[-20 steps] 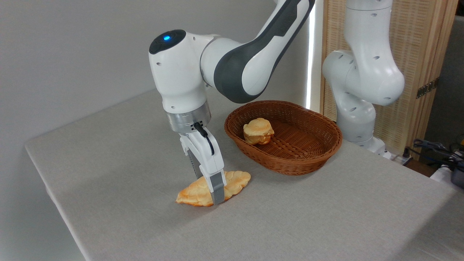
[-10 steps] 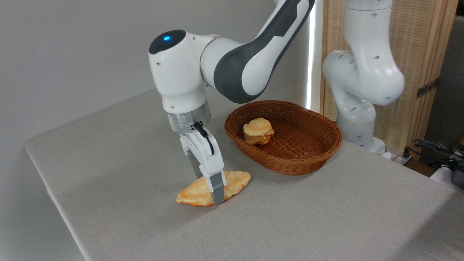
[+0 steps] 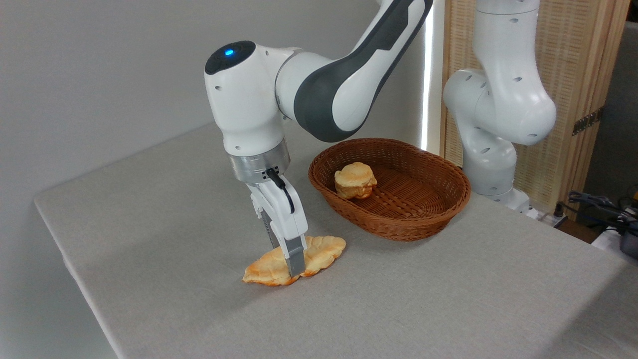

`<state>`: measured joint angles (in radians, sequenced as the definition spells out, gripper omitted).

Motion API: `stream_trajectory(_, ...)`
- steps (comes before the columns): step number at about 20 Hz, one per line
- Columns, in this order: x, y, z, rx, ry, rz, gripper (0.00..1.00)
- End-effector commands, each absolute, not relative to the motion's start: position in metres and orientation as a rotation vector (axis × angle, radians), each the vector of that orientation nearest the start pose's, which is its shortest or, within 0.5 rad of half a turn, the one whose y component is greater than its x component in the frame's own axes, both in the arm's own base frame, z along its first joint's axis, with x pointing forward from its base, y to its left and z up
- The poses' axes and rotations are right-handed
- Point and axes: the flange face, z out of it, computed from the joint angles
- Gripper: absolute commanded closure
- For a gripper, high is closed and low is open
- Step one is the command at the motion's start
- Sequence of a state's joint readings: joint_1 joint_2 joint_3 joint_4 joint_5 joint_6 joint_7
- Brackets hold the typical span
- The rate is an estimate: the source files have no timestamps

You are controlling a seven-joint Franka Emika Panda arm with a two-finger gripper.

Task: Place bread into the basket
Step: 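Close the gripper on the middle of the flat bread, then lift the flat bread and carry it over the wicker basket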

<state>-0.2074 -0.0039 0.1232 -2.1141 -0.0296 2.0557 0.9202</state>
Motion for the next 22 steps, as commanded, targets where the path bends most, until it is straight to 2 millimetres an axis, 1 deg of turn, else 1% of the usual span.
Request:
stream_trajectory(1,0.533,-0.045,0.419,-2.788,1.523,0.037,0.37)
stream_trajectory(3,0.531,-0.046,0.436,-2.800,1.506,-0.007,0.35)
stream_trajectory(5,0.526,-0.046,0.455,-2.832,1.457,-0.009,0.34)
stream_trajectory(7,0.519,-0.056,0.476,-2.863,1.388,-0.035,0.31)
stream_trajectory(8,0.513,-0.056,0.487,-2.883,1.351,-0.045,0.30)
stream_trajectory(9,0.509,-0.057,0.493,-2.891,1.337,-0.045,0.30)
stream_trajectory(10,0.501,-0.060,0.504,-2.900,1.332,-0.037,0.30)
stream_trajectory(11,0.496,-0.062,0.509,-2.899,1.341,-0.032,0.30)
stream_trajectory(12,0.488,-0.063,0.520,-2.901,1.348,-0.026,0.30)
stream_trajectory(14,0.475,-0.061,0.532,-2.917,1.333,-0.011,0.30)
stream_trajectory(17,0.460,-0.058,0.542,-2.930,1.334,0.027,0.30)
stream_trajectory(19,0.447,-0.056,0.540,-2.946,1.341,0.117,0.30)
stream_trajectory(20,0.439,-0.054,0.536,-2.956,1.345,0.191,0.30)
stream_trajectory(22,0.430,-0.053,0.530,-2.972,1.335,0.291,0.30)
